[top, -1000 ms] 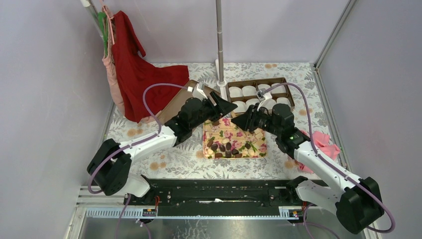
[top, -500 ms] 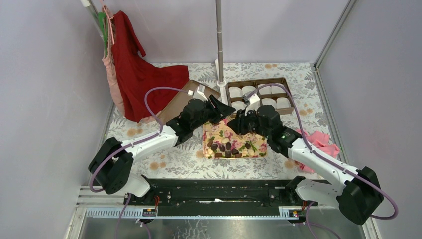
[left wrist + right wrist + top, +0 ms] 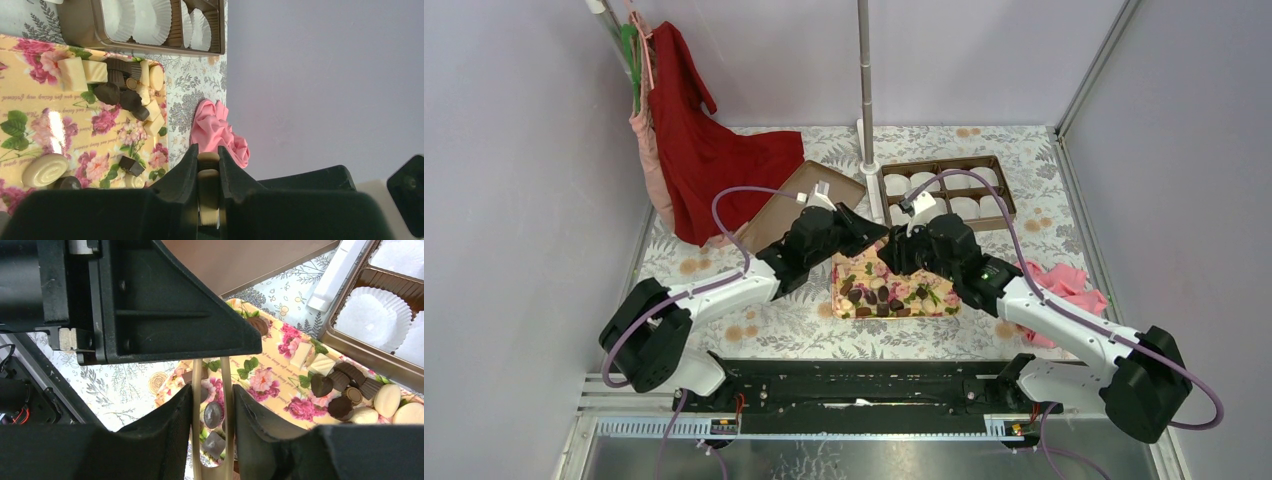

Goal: Pack the chocolate

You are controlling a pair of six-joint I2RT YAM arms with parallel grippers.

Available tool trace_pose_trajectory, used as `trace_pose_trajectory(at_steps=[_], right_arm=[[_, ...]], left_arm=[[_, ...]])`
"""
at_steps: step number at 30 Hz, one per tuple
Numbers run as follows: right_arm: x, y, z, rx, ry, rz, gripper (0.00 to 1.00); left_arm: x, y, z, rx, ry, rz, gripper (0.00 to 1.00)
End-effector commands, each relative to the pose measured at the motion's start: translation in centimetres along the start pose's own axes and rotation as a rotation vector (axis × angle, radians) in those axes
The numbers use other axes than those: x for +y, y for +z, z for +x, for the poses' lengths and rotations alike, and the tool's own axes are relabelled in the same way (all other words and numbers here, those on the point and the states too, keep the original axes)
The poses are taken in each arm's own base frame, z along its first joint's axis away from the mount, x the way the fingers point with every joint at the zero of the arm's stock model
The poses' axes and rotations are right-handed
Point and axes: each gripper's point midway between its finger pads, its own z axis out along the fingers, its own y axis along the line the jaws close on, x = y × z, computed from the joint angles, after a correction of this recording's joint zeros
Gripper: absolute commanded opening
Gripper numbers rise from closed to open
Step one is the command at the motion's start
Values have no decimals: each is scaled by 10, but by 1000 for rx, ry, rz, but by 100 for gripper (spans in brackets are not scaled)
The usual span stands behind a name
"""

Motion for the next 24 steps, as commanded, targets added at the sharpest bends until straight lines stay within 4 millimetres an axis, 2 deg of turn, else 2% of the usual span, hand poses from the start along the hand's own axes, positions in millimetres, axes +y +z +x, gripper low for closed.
trace_pose_trajectory(at_steps=[1,11,24], right_arm=[[9,-9,-38,-98,-15,-15,42],[16,-18,-31,-77,-1,-54,51],[16,-13,-15,-38,-9,-69,54]], left_arm=[[-13,-9,-5,-40,-31,60,10],[-13,-17,-12,-78,-109,108,1],[-20,-24,-14,-65,-195,208,0]])
